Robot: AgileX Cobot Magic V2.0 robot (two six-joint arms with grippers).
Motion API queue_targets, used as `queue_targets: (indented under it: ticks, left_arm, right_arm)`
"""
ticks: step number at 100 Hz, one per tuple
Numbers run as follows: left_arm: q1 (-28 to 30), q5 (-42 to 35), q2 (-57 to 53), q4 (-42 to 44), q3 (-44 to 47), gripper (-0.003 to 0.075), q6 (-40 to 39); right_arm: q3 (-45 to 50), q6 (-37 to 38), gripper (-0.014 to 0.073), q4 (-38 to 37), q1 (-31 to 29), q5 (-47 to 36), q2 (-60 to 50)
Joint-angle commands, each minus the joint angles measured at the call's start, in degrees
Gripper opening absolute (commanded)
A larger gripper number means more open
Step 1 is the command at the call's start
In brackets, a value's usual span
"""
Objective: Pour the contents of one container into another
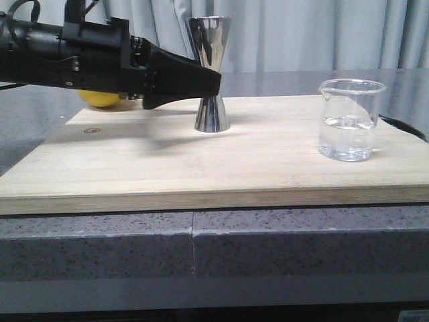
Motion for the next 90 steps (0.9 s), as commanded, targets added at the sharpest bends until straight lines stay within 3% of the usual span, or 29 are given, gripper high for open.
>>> queue_targets:
  ticks: [1, 65, 73, 90]
  left_arm:
    - [-1.9, 6.5, -1.9, -4.6, -2.8, 0.0616, -0.9]
    - [-3.4, 3.7, -1.4, -4.6, -4.9, 0.061, -1.5]
    - [-3.4, 3.6, -1.4, -4.6, -4.9, 0.0561, -2.3]
    - [-3.4, 3.6, -1.4, -4.6, -4.9, 0.0379, -2.4]
  right_arm:
    - [-2.0, -0.7, 0.0524, -0.7, -0.2, -3.9, 1.0]
    - [-2.0, -0.7, 0.0524, -0.7, -0.2, -3.9, 1.0]
    - [-2.0, -0.7, 0.0524, -0.7, -0.2, -3.9, 1.0]
    - [-2.0, -0.7, 0.0524, -0.7, -0.2, -4.4, 1.0]
